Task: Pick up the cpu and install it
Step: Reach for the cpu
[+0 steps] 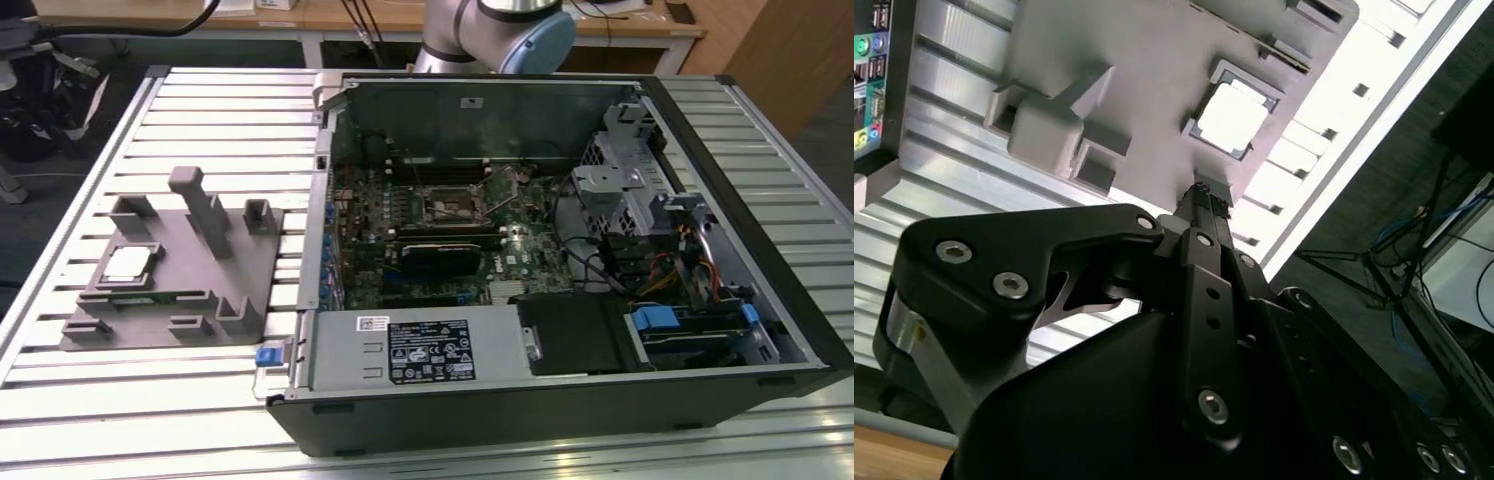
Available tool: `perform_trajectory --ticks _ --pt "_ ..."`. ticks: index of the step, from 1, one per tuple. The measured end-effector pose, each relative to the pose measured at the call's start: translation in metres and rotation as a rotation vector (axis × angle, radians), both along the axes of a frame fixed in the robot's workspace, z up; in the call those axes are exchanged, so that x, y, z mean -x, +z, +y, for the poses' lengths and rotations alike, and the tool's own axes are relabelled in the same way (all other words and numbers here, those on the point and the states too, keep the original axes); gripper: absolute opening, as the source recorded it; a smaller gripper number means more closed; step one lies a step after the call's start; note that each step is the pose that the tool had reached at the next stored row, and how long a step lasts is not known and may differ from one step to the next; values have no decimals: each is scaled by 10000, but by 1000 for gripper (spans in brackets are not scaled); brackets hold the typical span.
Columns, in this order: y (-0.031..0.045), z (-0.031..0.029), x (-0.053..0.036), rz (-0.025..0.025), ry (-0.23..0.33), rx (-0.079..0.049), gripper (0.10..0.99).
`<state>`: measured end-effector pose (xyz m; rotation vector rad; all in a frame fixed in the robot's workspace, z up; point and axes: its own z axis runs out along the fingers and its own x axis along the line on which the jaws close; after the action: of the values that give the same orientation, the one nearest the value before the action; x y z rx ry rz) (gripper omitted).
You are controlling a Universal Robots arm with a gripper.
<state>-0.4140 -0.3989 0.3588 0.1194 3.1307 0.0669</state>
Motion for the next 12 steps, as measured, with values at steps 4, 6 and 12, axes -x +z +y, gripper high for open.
perform_trajectory --ticks 4,6,12 --pt "-8 0 78 6 1 0 106" --pt "-13 0 114 8 1 -1 106" --pt "-25 0 203 20 1 0 106"
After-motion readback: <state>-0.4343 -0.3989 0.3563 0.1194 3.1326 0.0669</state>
